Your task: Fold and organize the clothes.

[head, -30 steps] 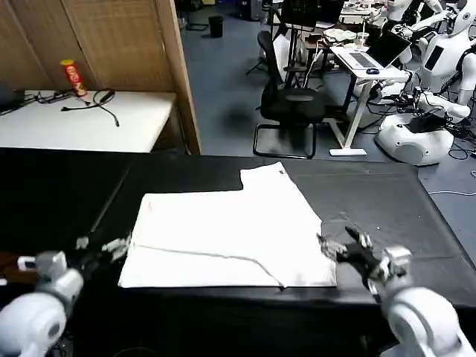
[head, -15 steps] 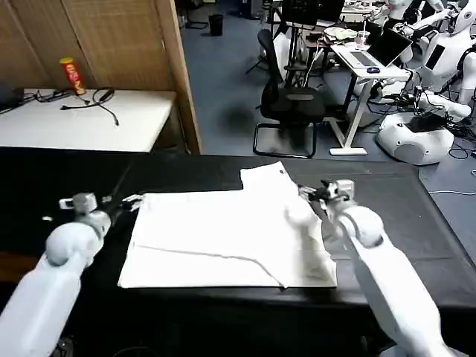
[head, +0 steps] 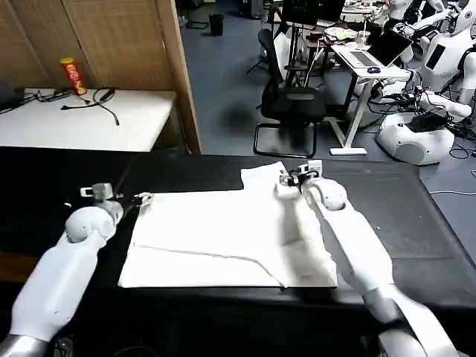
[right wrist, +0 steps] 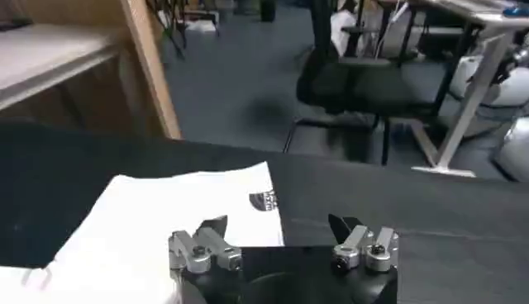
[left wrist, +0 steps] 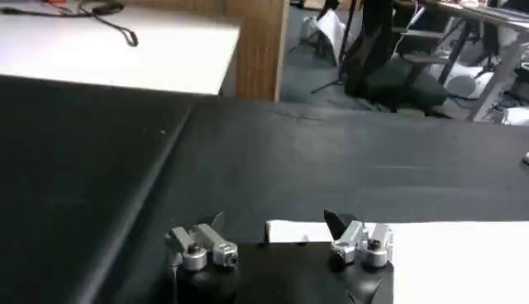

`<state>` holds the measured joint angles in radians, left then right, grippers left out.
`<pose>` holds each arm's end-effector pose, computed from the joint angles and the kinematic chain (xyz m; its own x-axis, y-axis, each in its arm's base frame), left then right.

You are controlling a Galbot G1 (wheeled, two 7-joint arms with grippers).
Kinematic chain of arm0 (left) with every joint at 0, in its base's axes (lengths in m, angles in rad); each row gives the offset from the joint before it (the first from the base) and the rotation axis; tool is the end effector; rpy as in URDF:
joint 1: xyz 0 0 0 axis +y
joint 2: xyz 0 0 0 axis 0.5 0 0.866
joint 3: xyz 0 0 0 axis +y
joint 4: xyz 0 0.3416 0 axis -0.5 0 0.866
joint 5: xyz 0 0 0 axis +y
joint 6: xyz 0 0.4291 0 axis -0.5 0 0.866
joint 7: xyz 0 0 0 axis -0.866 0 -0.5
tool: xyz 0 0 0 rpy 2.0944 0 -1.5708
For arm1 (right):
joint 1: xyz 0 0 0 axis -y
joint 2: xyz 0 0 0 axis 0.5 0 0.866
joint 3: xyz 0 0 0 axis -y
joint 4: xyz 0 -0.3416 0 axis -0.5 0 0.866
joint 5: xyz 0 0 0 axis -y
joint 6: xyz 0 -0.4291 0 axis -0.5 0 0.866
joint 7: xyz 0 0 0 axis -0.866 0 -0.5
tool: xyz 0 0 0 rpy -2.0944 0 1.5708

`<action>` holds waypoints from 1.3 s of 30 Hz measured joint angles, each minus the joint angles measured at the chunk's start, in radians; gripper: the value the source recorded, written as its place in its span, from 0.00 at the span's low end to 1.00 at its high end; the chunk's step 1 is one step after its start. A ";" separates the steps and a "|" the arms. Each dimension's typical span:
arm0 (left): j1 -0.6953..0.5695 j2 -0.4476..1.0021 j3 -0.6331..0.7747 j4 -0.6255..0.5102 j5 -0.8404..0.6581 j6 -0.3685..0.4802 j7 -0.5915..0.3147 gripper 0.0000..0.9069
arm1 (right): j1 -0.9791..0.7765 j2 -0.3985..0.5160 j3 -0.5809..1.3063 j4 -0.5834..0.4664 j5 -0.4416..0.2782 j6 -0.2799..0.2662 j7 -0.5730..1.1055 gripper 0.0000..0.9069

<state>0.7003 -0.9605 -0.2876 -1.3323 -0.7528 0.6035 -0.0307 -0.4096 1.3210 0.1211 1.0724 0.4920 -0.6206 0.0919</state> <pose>0.5237 0.1740 -0.2561 -0.8298 0.0710 0.5535 0.0268 0.9958 -0.0876 0.6157 0.0079 -0.2486 -0.8255 -0.1254 0.5504 -0.1423 0.9898 0.0121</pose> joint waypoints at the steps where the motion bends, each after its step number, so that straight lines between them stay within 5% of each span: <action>1: -0.003 -0.003 0.003 0.005 0.003 0.000 0.001 0.26 | 0.002 0.004 0.001 -0.006 -0.004 0.000 -0.001 0.73; 2: -0.006 -0.005 0.006 0.010 0.006 0.000 0.003 0.02 | 0.003 0.007 0.002 -0.012 -0.006 0.000 -0.003 0.49; 4: -0.014 -0.013 0.010 0.021 0.012 -0.003 0.007 0.00 | 0.004 0.014 0.005 -0.021 -0.006 -0.001 -0.004 0.20; 6: -0.018 -0.017 0.012 0.029 0.016 -0.003 0.017 0.00 | 0.005 0.019 0.011 -0.029 -0.006 -0.002 -0.004 0.10; 12: -0.019 -0.021 0.018 0.036 0.031 -0.001 0.029 0.00 | 0.007 0.030 0.026 -0.051 -0.008 0.005 -0.009 0.04; 22: -0.040 -0.024 0.026 0.043 0.038 -0.021 0.038 0.00 | -0.017 0.013 0.052 -0.001 -0.013 0.093 -0.042 0.00; 31: -0.010 0.007 -0.009 -0.032 0.030 -0.036 0.036 0.00 | -0.111 -0.086 0.075 0.210 0.031 0.102 -0.065 0.00; 39: 0.121 0.077 -0.066 -0.224 -0.003 -0.030 0.023 0.00 | -0.280 -0.231 0.114 0.455 0.096 0.058 -0.033 0.00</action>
<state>0.8217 -0.8839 -0.3540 -1.5563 -0.7561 0.5735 -0.0081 -0.6895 1.0896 0.2347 1.5274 0.5881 -0.5624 0.0592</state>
